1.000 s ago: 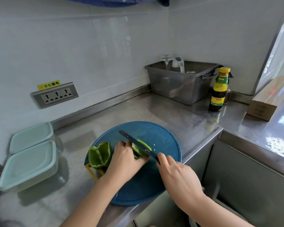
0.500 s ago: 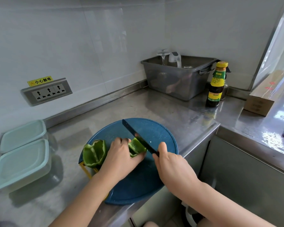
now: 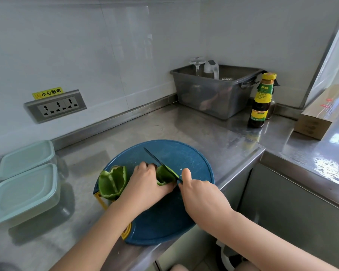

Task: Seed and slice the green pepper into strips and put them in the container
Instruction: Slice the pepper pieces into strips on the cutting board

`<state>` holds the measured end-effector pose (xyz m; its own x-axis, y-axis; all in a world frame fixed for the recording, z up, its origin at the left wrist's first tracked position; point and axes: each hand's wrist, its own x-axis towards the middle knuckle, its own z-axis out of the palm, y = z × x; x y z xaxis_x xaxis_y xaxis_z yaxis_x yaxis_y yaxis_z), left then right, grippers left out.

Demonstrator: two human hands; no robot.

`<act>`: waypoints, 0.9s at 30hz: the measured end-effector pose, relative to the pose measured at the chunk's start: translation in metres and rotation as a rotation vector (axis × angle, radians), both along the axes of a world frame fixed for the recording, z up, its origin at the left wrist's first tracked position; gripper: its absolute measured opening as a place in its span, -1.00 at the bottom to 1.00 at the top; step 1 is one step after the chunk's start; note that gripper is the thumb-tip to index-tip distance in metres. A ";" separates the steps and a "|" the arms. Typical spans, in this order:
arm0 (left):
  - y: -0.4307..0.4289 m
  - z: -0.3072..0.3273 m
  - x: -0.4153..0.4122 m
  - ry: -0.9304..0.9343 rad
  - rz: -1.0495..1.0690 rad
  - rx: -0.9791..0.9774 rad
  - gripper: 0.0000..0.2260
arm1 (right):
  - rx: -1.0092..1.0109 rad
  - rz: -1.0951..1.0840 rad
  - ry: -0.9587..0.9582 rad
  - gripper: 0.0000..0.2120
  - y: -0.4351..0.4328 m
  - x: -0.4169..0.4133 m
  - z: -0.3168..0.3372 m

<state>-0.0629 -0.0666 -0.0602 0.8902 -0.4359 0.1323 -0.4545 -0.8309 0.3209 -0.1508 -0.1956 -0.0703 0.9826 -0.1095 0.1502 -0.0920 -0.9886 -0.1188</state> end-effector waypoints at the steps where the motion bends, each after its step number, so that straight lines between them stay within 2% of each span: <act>1: 0.000 0.000 0.000 0.003 -0.001 0.004 -0.44 | 0.016 0.021 0.015 -0.86 -0.001 0.002 -0.001; 4: 0.000 0.000 0.000 0.012 0.011 0.013 -0.43 | -0.013 0.040 -0.001 -0.93 -0.001 0.005 0.002; 12: -0.002 -0.004 0.003 0.006 0.011 0.038 -0.43 | 0.060 0.058 0.103 -0.77 0.004 0.012 0.014; 17: -0.002 -0.003 0.004 0.006 -0.008 0.046 -0.45 | 0.088 0.051 0.186 -0.81 0.007 0.021 0.026; 22: 0.001 -0.008 -0.002 -0.044 -0.046 0.028 -0.42 | 0.139 0.076 0.224 -0.74 0.010 0.053 0.028; 24: 0.003 -0.013 -0.009 -0.108 -0.029 -0.019 -0.40 | 0.194 0.040 0.224 -0.79 0.011 0.063 0.029; 26: 0.006 -0.016 -0.015 -0.166 -0.001 -0.069 -0.39 | 0.351 -0.027 0.246 -0.90 0.003 0.067 0.033; 27: 0.007 -0.018 -0.017 -0.184 0.001 -0.083 -0.39 | 0.379 -0.021 0.281 -0.88 -0.006 0.066 0.036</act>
<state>-0.0798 -0.0594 -0.0780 0.8481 -0.4160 0.3281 -0.5112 -0.8053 0.3002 -0.0849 -0.2015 -0.0344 0.9764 -0.1256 -0.1759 -0.1920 -0.8780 -0.4385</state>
